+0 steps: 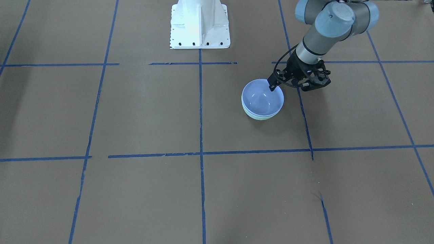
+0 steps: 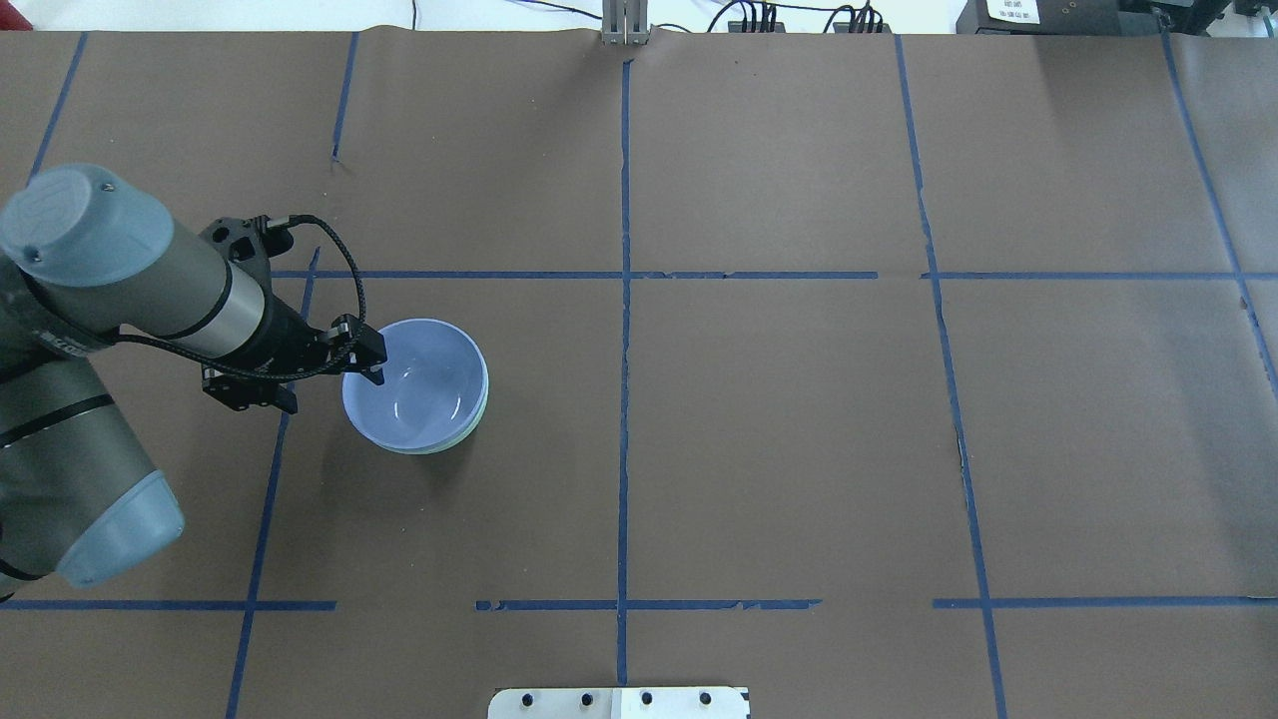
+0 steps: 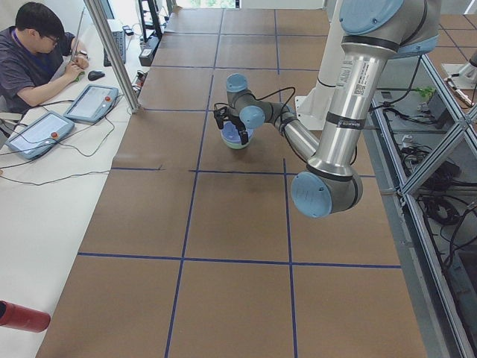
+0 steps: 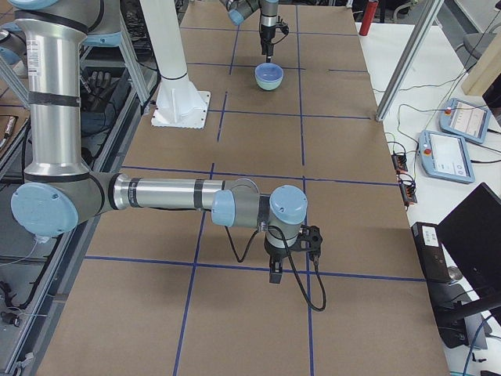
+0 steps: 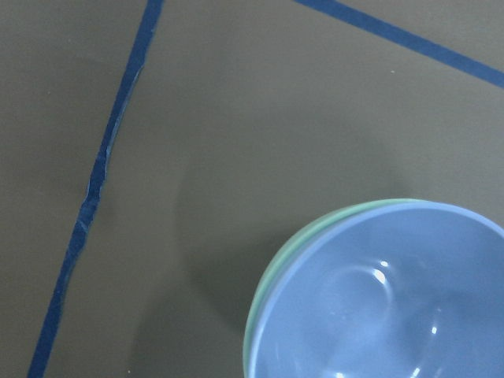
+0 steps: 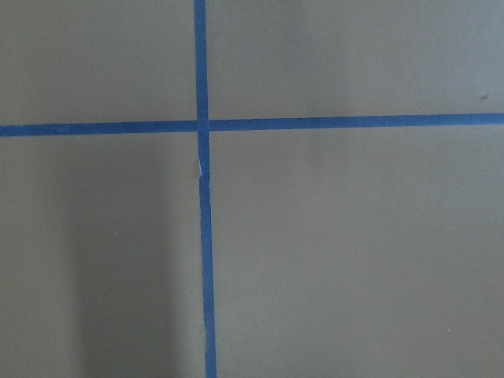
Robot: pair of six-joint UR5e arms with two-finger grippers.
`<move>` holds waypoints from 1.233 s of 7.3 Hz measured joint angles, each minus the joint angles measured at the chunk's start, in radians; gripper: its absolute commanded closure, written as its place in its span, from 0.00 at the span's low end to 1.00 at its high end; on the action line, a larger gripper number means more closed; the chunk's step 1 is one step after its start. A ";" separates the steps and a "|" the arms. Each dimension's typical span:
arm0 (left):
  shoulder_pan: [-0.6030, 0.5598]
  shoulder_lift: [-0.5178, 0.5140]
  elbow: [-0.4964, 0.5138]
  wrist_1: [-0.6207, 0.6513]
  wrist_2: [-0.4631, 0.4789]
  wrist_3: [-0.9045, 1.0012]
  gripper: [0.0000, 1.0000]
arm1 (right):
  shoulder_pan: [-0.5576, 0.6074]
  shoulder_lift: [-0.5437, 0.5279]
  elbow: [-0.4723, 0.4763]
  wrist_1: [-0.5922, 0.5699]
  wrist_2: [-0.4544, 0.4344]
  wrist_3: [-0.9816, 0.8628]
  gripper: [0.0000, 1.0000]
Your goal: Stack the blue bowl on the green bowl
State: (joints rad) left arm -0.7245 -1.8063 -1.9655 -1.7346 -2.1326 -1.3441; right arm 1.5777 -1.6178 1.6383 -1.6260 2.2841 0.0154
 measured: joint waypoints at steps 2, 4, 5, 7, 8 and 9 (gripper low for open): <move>-0.122 0.111 -0.035 0.003 -0.003 0.282 0.00 | 0.000 0.000 0.000 0.000 0.000 0.000 0.00; -0.318 0.254 -0.030 0.011 -0.027 0.699 0.00 | 0.000 0.000 0.000 0.000 0.000 0.001 0.00; -0.427 0.317 -0.016 0.032 -0.038 0.918 0.00 | 0.000 -0.001 0.000 0.000 0.000 0.001 0.00; -0.638 0.373 0.027 0.159 -0.045 1.307 0.00 | 0.000 -0.001 0.000 0.000 0.000 0.000 0.00; -0.713 0.383 0.054 0.217 -0.053 1.426 0.00 | 0.000 -0.001 0.000 0.000 0.000 0.001 0.00; -0.765 0.397 0.089 0.236 -0.079 1.484 0.00 | -0.001 0.000 0.000 0.000 0.000 0.001 0.00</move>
State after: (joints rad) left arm -1.4899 -1.4096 -1.8768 -1.4986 -2.2118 0.1395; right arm 1.5772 -1.6183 1.6383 -1.6260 2.2841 0.0167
